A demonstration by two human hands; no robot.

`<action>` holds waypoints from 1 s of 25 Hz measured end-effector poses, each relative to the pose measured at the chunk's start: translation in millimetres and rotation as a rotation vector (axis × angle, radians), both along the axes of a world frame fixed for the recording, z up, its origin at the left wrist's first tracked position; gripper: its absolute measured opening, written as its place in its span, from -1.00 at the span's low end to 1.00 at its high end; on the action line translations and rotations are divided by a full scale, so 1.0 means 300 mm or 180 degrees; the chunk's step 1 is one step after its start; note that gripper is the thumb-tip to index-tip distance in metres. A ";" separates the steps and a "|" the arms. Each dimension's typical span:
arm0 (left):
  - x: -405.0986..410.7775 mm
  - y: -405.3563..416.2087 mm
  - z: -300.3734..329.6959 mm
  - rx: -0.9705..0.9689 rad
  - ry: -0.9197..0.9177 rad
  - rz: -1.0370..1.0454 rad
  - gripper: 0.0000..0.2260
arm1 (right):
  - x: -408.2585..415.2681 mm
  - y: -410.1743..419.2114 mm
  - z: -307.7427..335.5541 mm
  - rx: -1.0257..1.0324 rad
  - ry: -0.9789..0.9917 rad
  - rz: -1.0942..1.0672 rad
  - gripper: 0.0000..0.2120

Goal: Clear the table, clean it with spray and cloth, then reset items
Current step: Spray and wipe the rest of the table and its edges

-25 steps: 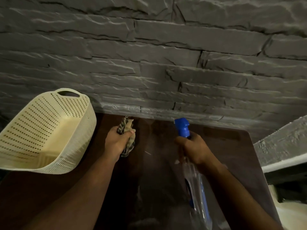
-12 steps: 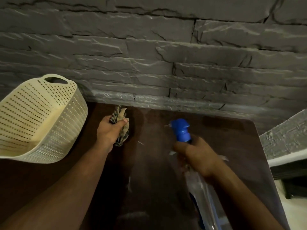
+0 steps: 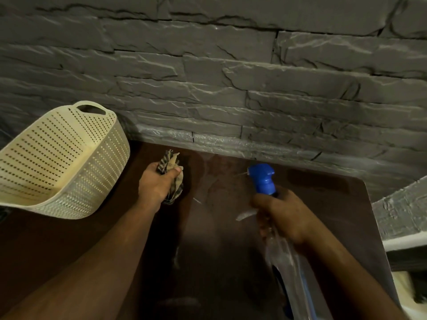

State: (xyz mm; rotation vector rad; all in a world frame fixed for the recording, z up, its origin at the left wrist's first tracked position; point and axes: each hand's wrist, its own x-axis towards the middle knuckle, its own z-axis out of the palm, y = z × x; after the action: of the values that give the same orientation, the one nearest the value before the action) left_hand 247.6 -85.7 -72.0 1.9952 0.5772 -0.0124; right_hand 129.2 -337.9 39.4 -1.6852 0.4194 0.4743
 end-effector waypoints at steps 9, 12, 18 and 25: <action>0.243 -0.041 -0.016 0.1557 0.0319 -0.0606 -0.52 | 0.213 0.052 -0.002 0.0327 -0.0100 0.0409 -0.80; 0.271 -0.089 -0.055 0.1766 0.0345 -0.0542 -0.45 | 0.187 0.013 0.002 0.0268 -0.0265 0.0262 -0.81; 0.127 -0.272 -0.106 0.2537 -0.0479 -0.1345 -0.61 | 0.163 0.016 0.014 0.0489 -0.0343 0.0116 -0.86; 0.239 -0.327 -0.058 0.2263 0.0156 -0.0766 -0.69 | 0.158 -0.003 0.008 0.0485 -0.0336 0.0010 -0.89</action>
State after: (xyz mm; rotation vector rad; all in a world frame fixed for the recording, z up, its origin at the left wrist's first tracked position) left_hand 319.3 -183.9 -89.5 2.7550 0.3941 -0.0033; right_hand 176.6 -339.0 41.7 -1.5558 0.2960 0.4074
